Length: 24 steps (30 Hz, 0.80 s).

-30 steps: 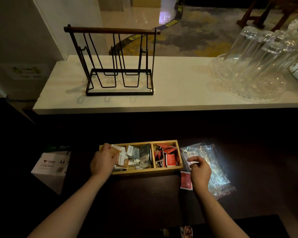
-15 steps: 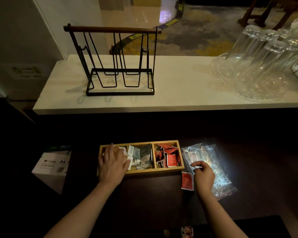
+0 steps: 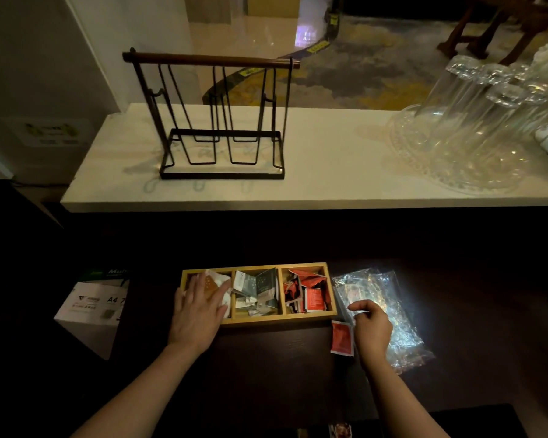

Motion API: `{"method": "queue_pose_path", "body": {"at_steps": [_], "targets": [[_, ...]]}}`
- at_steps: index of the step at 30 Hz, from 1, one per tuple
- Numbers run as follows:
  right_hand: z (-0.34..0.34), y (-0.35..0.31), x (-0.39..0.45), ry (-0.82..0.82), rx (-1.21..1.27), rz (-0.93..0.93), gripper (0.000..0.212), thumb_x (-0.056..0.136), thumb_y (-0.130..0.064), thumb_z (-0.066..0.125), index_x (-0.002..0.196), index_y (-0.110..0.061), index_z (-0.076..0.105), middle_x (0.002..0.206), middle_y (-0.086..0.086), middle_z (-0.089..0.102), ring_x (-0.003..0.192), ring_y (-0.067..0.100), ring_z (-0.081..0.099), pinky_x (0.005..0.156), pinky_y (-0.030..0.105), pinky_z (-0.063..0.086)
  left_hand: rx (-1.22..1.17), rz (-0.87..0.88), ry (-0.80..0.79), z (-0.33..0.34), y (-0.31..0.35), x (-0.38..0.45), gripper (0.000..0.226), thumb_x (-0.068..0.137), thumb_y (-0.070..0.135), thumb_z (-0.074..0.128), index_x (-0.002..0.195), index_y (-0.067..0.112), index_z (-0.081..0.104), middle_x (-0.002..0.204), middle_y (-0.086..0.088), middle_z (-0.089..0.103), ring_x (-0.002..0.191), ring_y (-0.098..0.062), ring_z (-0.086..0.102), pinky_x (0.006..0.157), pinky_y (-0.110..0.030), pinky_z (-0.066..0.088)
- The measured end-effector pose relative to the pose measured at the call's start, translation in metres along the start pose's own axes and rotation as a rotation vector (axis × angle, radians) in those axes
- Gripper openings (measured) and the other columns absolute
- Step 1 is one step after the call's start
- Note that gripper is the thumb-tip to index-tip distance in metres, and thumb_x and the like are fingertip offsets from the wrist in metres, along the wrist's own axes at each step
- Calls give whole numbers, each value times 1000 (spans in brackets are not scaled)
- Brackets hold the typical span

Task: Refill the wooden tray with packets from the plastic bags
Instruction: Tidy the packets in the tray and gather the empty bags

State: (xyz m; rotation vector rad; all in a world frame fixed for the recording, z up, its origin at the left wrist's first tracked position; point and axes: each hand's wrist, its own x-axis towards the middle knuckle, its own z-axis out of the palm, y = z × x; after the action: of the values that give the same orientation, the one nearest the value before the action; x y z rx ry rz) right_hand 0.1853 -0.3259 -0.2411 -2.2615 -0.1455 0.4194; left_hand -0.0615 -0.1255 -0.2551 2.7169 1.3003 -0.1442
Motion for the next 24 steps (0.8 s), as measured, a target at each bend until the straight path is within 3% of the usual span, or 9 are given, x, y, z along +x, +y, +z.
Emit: {"method": "queue_pose_path", "body": {"at_steps": [5, 10, 12, 14, 18, 22, 24], "targets": [[-5, -1, 4, -9, -149, -86, 37, 81, 5, 44, 75, -22, 68, 81, -2, 63, 58, 15, 52, 47, 27, 33, -59, 1, -124, 1, -6, 2, 57, 90, 59, 14, 144, 47, 1, 159, -11, -9, 146, -30, -9, 116, -56, 2], [-1, 8, 5, -160, -520, -326, 21, 88, -20, 55, 98, -26, 73, 98, -6, 56, 86, 7, 48, 55, 23, 36, -166, -52, -111, -13, 0, 2, 75, 72, 71, -3, 143, 49, 0, 157, -10, -19, 144, -27, -19, 113, -54, -6], [2, 11, 2, -103, -620, -389, 24, 89, -24, 55, 107, -26, 70, 103, -3, 56, 94, 12, 49, 60, 25, 43, -157, -79, -34, -21, 7, 1, 72, 76, 68, -1, 144, 46, 1, 158, -13, -14, 145, -29, -14, 114, -54, -2], [4, 15, 0, -53, -656, -437, 30, 84, -24, 60, 113, -19, 65, 111, 5, 58, 102, 20, 52, 74, 32, 51, -180, -108, 49, -28, 18, 0, 67, 84, 62, 11, 147, 39, 11, 158, -17, -2, 146, -32, -4, 114, -56, 5], [13, 27, 3, -68, -749, -418, 51, 72, -31, 73, 115, -9, 56, 127, 17, 55, 115, 34, 53, 92, 51, 46, -224, -51, 179, -40, 43, -6, 55, 87, 42, 39, 137, 19, 42, 151, -22, 23, 140, -38, 20, 111, -57, 21], [14, 23, 13, -145, -766, -269, 52, 87, -23, 53, 135, -10, 35, 148, 17, 30, 133, 34, 33, 101, 53, 38, -281, 37, 177, -44, 69, -14, 52, 81, 42, 37, 126, 17, 50, 145, -16, 33, 134, -34, 30, 105, -53, 32], [13, 22, 16, -117, -768, -246, 53, 88, -15, 52, 137, -9, 31, 148, 18, 28, 132, 34, 33, 100, 51, 39, -317, 62, 157, -41, 77, -18, 45, 83, 35, 48, 125, 18, 51, 145, -12, 33, 135, -29, 29, 106, -51, 33]]}}
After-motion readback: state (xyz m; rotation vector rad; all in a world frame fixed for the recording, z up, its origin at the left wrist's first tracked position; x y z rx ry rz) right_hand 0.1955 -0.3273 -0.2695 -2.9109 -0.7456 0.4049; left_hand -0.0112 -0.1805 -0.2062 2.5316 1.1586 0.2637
